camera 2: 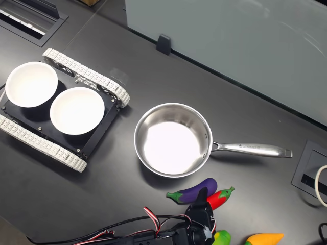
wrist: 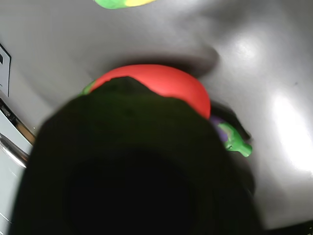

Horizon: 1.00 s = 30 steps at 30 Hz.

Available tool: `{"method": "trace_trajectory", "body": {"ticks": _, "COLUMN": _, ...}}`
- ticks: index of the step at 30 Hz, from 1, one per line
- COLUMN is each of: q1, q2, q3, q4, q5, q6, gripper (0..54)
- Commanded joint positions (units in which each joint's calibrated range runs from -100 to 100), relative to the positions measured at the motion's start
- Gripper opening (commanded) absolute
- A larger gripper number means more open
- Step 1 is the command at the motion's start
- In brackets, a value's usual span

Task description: Pick up the chilli and place them in the pan

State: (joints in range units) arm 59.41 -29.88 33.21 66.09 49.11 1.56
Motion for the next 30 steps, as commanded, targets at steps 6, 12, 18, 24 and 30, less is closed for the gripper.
{"method": "trace_trajectory", "body": {"ticks": 6, "q1": 1.0, "q2": -1.5, "q3": 4.3, "q4": -6.3, "q5": 1.5, "q6": -0.6, "gripper": 36.1}}
{"method": "trace_trajectory", "body": {"ticks": 12, "q1": 0.3, "q2": -1.2, "q3": 6.0, "q4": -8.1, "q5": 1.5, "q6": -0.6, "gripper": 35.8}}
{"method": "trace_trajectory", "body": {"ticks": 18, "q1": 0.2, "q2": -0.9, "q3": 9.0, "q4": -11.3, "q5": 1.8, "q6": -0.6, "gripper": 35.2}}
{"method": "trace_trajectory", "body": {"ticks": 24, "q1": 0.3, "q2": -0.3, "q3": 11.5, "q4": -14.4, "q5": 1.9, "q6": -0.4, "gripper": 34.5}}
{"method": "trace_trajectory", "body": {"ticks": 30, "q1": 0.6, "q2": 0.1, "q3": 15.2, "q4": -18.2, "q5": 2.1, "q6": 0.4, "gripper": 33.6}}
